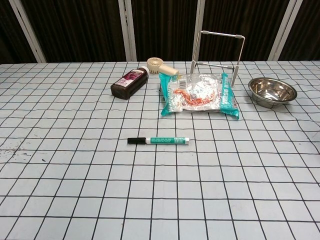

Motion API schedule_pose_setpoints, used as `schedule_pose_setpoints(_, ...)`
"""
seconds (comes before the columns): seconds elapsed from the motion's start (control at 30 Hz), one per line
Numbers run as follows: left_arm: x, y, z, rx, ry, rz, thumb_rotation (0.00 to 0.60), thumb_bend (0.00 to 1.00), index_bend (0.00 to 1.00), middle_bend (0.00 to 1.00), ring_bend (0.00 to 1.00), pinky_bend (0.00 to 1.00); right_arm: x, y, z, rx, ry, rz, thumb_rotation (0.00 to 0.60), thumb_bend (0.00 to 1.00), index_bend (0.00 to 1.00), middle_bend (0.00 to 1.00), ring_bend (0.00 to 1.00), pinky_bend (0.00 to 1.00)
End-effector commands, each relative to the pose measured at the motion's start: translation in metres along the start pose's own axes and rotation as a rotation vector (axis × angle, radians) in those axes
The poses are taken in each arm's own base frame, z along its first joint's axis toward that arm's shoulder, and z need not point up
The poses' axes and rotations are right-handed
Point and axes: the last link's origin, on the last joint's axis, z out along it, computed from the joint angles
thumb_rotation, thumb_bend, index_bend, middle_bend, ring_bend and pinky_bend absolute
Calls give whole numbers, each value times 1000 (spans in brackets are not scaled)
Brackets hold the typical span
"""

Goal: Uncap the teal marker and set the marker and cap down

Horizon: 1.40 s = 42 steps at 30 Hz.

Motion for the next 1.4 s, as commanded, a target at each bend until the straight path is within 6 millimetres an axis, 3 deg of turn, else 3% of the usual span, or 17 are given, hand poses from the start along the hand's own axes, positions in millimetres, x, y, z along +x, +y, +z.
schedule_pose_setpoints(0.03, 1, 0, -1, -3, -1, 4, 600, 443, 78, 0, 0, 0, -2, -4, 5, -1, -4, 15, 600, 240, 153, 114, 203, 231)
schedule_pose_setpoints(0.17, 2, -1, 0, 7, 2, 3, 600, 443, 78, 0, 0, 0, -10, -14, 15, 0, -22, 51, 600, 240, 170, 113, 199, 231)
schedule_pose_setpoints(0.43, 2, -2, 2, 22, -2, 10, 600, 443, 79, 0, 0, 0, -41, -58, 54, 52, -92, 139, 600, 239, 200, 114, 192, 231)
schedule_pose_setpoints(0.67, -1, -6, 6, 40, -13, 22, 600, 443, 80, 0, 0, 0, -64, -122, 84, 117, -142, 232, 600, 240, 248, 104, 169, 223)
schedule_pose_setpoints(0.8, -4, -8, 9, 45, -13, 38, 600, 443, 80, 0, 0, 0, -78, -167, 89, 148, -222, 296, 600, 240, 282, 98, 160, 215)
schedule_pose_setpoints(1.1, -7, -11, 10, 52, -13, 66, 600, 443, 80, 0, 0, 0, -104, -254, 95, 214, -261, 231, 600, 240, 352, 98, 157, 196)
schedule_pose_setpoints(1.4, -13, -19, 12, 70, -27, 66, 600, 443, 80, 0, 0, 0, -122, -299, 100, 224, -293, 156, 600, 239, 439, 98, 154, 190)
